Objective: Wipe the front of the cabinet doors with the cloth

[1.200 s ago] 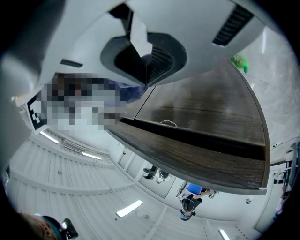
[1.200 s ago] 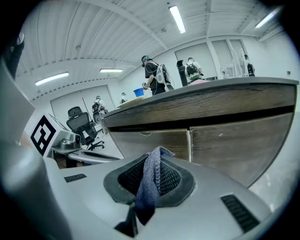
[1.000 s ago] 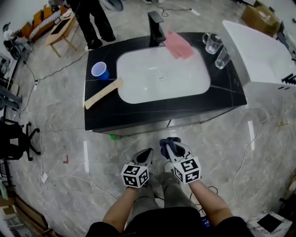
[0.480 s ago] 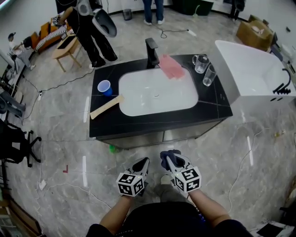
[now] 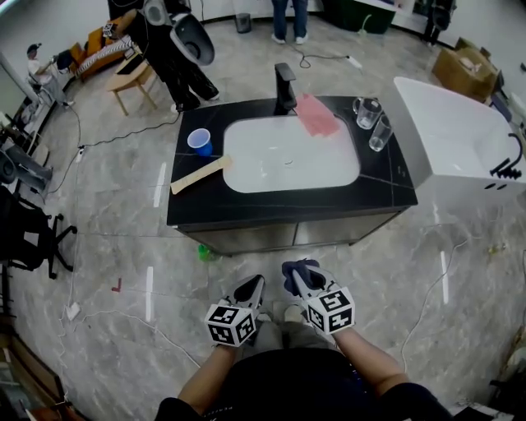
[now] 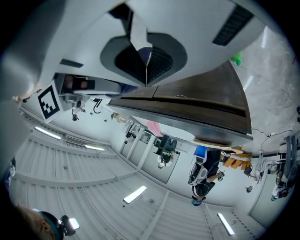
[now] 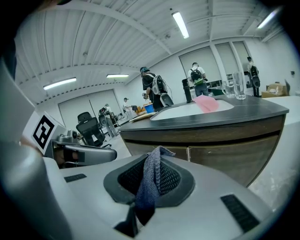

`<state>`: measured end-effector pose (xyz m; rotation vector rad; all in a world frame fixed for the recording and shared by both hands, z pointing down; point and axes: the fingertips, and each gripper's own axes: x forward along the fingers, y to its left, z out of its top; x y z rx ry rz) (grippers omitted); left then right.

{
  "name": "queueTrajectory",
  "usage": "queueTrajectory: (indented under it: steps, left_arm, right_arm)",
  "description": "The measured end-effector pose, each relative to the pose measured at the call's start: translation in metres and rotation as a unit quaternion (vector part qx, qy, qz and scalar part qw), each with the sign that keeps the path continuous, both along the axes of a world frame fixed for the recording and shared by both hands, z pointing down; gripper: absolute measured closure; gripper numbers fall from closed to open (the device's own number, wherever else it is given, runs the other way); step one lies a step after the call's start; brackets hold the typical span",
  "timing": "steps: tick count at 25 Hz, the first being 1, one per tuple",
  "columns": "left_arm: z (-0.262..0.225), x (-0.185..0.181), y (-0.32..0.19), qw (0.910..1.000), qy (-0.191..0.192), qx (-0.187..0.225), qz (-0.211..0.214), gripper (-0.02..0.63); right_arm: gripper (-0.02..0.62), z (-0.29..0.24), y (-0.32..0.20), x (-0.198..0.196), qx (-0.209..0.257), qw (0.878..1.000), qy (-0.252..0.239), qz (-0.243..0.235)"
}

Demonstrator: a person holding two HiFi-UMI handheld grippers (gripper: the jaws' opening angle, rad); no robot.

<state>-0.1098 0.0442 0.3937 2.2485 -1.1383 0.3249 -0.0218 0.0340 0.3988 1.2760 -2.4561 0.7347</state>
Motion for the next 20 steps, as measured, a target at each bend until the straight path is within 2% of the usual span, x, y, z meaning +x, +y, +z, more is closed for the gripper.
queueTrajectory:
  steps: [20]
  left_arm:
    - [0.002,-0.042,0.021,0.9986,0.052,0.000,0.014,0.592]
  right_arm:
    - [0.545,-0.012,0.047,-0.050,0.004,0.999,0.035,0.028]
